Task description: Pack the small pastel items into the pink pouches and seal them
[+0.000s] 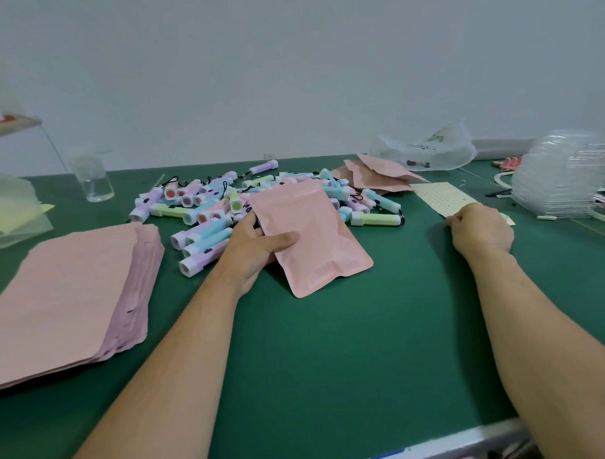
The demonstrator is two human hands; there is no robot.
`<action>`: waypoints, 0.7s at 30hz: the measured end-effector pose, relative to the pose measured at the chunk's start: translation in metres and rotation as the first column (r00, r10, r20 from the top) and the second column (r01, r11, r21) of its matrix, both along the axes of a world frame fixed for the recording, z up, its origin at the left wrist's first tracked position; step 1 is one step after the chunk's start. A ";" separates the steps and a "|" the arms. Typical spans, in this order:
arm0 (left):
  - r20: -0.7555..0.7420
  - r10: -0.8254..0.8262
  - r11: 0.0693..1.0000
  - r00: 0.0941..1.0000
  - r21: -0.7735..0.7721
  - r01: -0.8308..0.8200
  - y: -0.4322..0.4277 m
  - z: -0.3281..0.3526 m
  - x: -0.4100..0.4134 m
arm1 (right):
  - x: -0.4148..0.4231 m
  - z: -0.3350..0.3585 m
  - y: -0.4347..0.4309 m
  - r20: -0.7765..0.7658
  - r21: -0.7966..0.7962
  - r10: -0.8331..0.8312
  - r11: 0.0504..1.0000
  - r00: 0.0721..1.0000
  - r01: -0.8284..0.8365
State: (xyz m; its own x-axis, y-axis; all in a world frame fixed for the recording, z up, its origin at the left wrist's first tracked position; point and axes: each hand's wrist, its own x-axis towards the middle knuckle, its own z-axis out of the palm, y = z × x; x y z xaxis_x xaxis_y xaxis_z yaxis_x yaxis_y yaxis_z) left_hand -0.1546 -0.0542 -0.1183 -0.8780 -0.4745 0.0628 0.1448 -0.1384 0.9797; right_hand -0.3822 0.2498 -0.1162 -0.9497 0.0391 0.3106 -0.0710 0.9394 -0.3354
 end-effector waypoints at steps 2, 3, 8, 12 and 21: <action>-0.003 0.004 1.000 1.000 -0.004 -0.004 0.000 -0.001 -0.001 | 0.000 0.000 -0.002 -0.041 0.015 -0.010 1.000 0.999 0.011; -0.003 0.006 1.000 1.000 -0.003 -0.006 -0.001 -0.001 -0.001 | 0.002 0.001 -0.004 -0.085 -0.010 0.005 1.000 0.996 -0.006; 0.009 0.006 1.000 1.000 -0.028 -0.006 -0.002 -0.001 -0.004 | 0.043 0.020 -0.041 -0.207 -0.568 0.435 0.676 0.877 -0.469; 0.018 0.009 0.997 1.000 -0.081 -0.008 0.000 0.000 -0.005 | 0.098 0.044 -0.085 -0.221 -0.709 0.727 0.338 0.650 -0.619; 0.032 0.017 0.968 0.999 -0.249 -0.009 0.013 0.004 0.001 | 0.132 0.030 -0.124 -0.145 -0.751 0.781 0.313 0.607 -0.581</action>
State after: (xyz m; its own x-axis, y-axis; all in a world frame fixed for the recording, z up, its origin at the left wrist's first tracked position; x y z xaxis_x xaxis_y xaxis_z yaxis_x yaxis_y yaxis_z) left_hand -0.1538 -0.0410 -0.1141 -0.8756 -0.4588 0.1514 0.1118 0.1123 0.9874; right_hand -0.2504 0.1261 -0.0864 -0.7677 -0.5619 0.3080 -0.4077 0.0575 -0.9113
